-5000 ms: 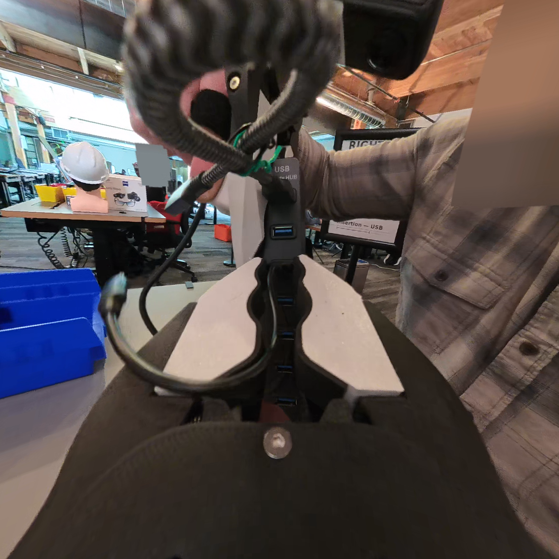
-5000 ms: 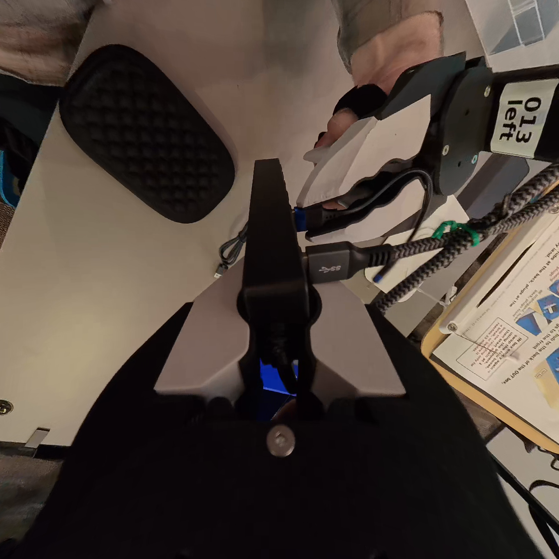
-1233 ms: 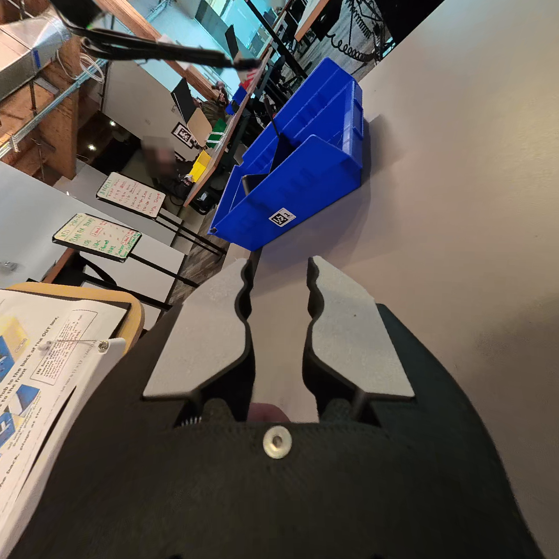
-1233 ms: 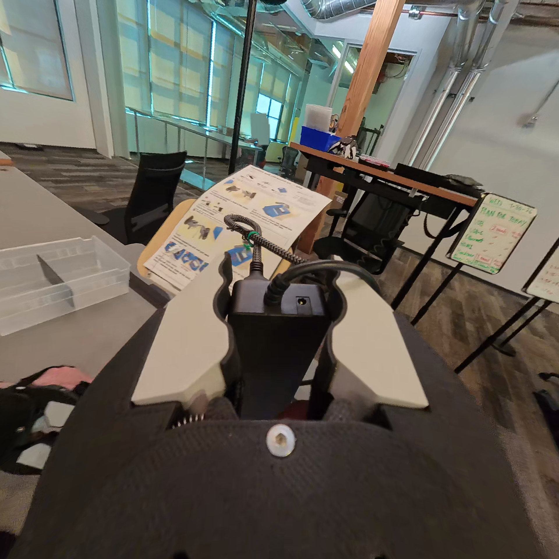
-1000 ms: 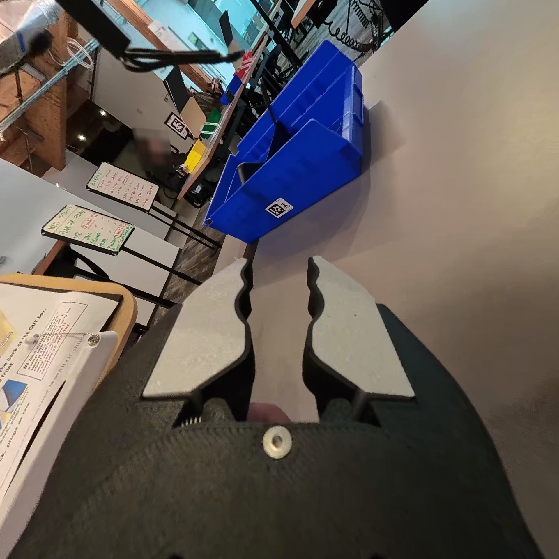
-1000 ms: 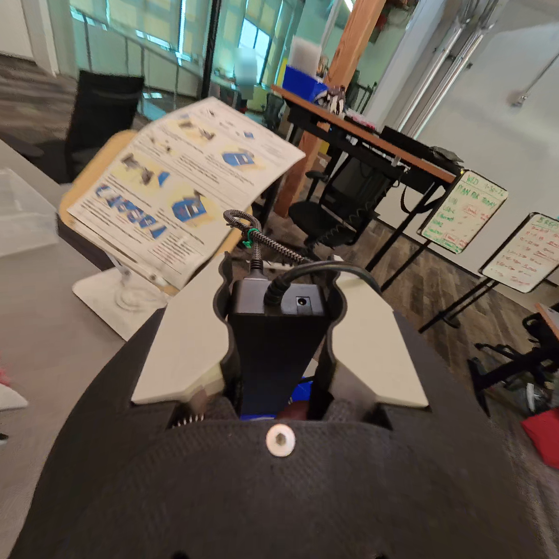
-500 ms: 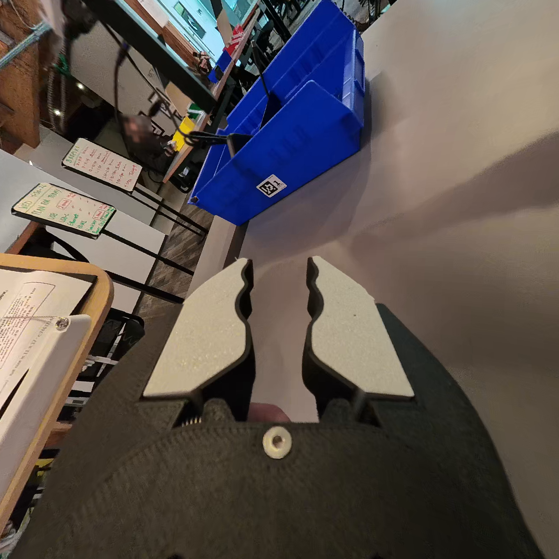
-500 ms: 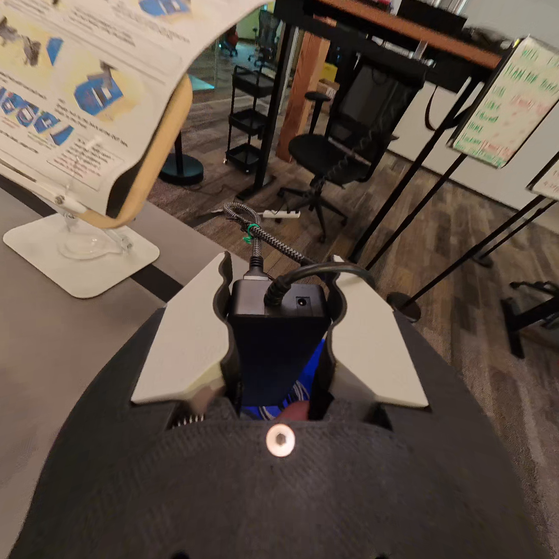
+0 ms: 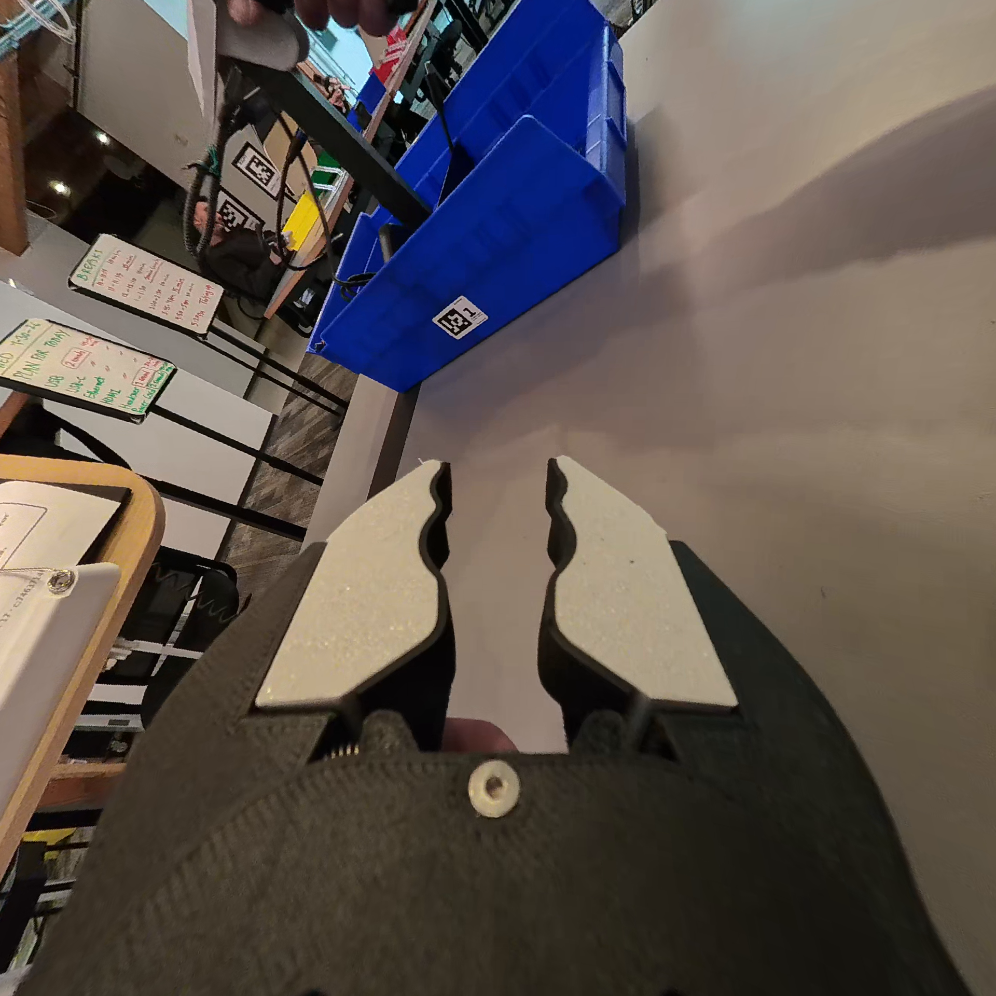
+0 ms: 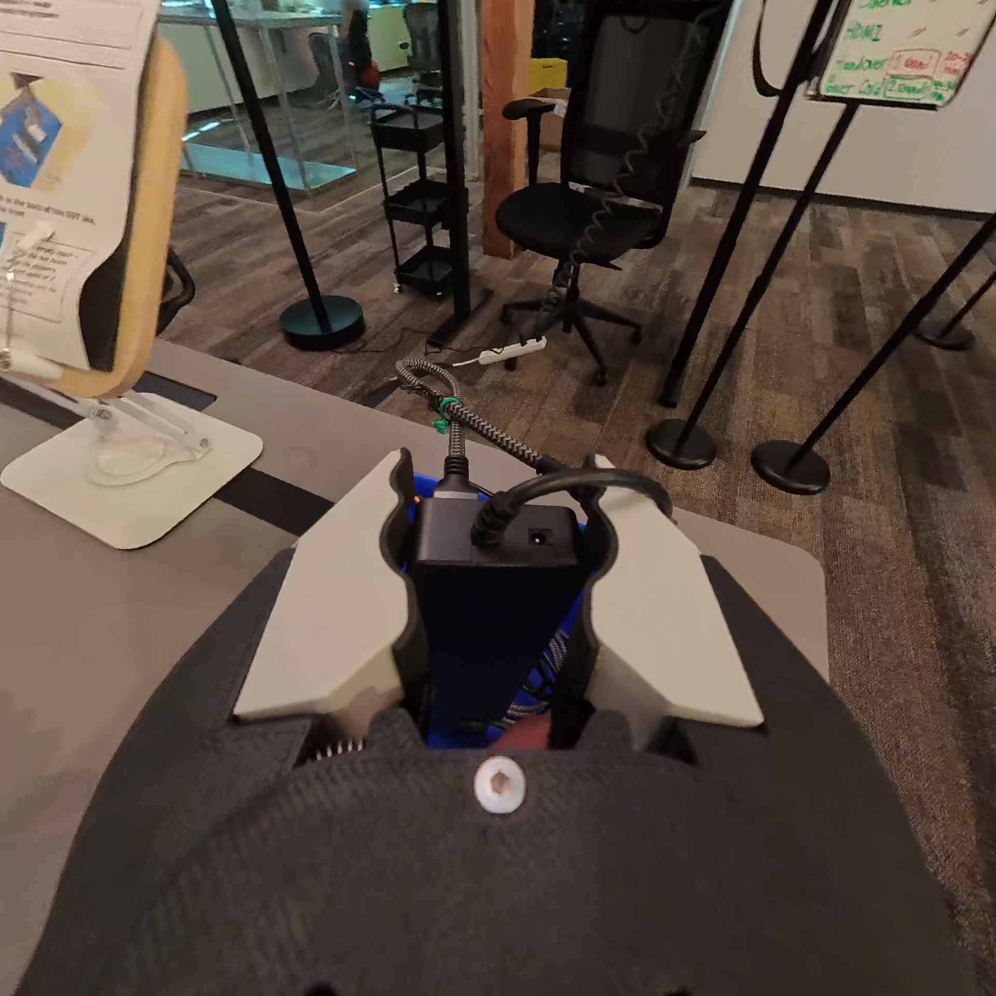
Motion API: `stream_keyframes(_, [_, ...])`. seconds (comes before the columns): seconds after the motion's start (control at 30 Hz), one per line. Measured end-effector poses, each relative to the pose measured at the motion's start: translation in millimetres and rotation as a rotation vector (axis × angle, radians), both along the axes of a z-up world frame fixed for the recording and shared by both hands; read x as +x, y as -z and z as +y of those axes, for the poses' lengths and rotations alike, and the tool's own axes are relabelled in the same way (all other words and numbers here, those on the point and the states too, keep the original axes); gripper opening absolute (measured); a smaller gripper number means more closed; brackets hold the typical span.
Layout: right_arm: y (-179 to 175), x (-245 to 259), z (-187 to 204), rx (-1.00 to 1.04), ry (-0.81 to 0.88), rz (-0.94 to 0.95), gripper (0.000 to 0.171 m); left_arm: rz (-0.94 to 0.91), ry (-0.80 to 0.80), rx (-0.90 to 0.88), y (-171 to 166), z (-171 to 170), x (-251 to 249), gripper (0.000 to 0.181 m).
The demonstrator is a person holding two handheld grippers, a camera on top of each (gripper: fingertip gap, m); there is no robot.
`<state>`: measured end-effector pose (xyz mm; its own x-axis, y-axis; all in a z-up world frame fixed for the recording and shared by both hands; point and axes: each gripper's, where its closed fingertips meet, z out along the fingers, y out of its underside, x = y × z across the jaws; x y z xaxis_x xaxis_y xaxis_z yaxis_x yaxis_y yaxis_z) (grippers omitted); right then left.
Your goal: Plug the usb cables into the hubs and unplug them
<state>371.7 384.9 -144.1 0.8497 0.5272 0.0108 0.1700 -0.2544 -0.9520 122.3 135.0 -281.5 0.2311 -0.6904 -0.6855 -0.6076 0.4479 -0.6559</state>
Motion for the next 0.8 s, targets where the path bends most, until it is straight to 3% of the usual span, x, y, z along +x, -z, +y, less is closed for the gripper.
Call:
stream_keyframes(0.17, [-2.1,0.1,15.7,-0.012,0.046,0.144,0.061,0.0,0.003,-0.004,1.1,-1.0,1.0,0.033])
stream_keyframes(0.37, [45.2,-11.8,22.4,-0.139,0.092,0.192,0.062,0.006,-0.003,-0.01,3.9,1.6,-1.1,0.033])
stream_keyframes(0.47, [76.9,-2.6,18.8,-0.235,0.148,0.159,0.061,0.007,-0.006,-0.015,5.3,3.1,-2.3,0.033])
stream_keyframes(0.8, [93.8,25.8,6.1,-0.402,0.174,0.056,0.065,0.023,0.011,-0.014,9.0,-2.4,2.1,0.033])
